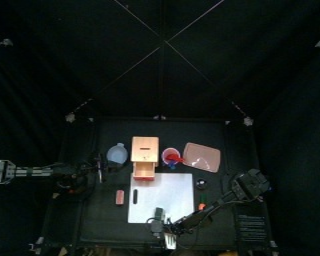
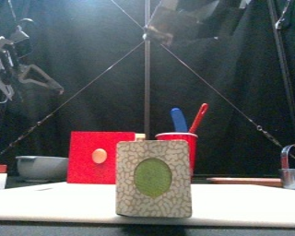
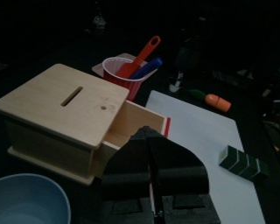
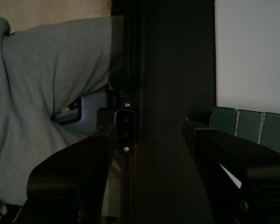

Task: Place sushi on board then cut the sushi with the knife then place the pieces on the plate
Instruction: Pick knife at handle with right hand

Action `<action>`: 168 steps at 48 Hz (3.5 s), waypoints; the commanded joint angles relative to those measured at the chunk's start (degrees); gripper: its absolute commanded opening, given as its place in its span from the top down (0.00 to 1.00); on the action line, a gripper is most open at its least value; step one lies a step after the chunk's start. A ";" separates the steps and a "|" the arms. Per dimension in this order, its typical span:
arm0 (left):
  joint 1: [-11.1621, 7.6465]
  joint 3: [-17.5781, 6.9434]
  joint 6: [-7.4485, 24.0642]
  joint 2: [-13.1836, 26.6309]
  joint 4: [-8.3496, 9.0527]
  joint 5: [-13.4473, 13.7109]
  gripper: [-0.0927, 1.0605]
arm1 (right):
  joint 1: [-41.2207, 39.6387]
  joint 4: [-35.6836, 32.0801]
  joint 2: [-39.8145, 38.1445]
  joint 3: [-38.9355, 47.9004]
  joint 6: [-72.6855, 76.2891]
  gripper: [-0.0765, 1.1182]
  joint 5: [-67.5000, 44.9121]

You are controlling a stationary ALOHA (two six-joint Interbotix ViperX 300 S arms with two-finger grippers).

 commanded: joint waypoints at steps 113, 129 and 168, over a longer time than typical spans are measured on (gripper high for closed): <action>1.14 -1.93 0.35 0.53 1.32 -0.79 0.83 | -25.05 -30.59 -37.79 30.59 -0.70 0.17 29.53; 2.46 -3.25 0.26 1.49 1.23 -1.23 0.83 | -30.67 -29.44 -38.14 25.93 -22.06 0.17 25.58; 3.52 -3.25 0.26 4.39 1.05 -2.46 0.83 | -33.66 -29.36 -28.21 22.32 -35.77 0.33 21.53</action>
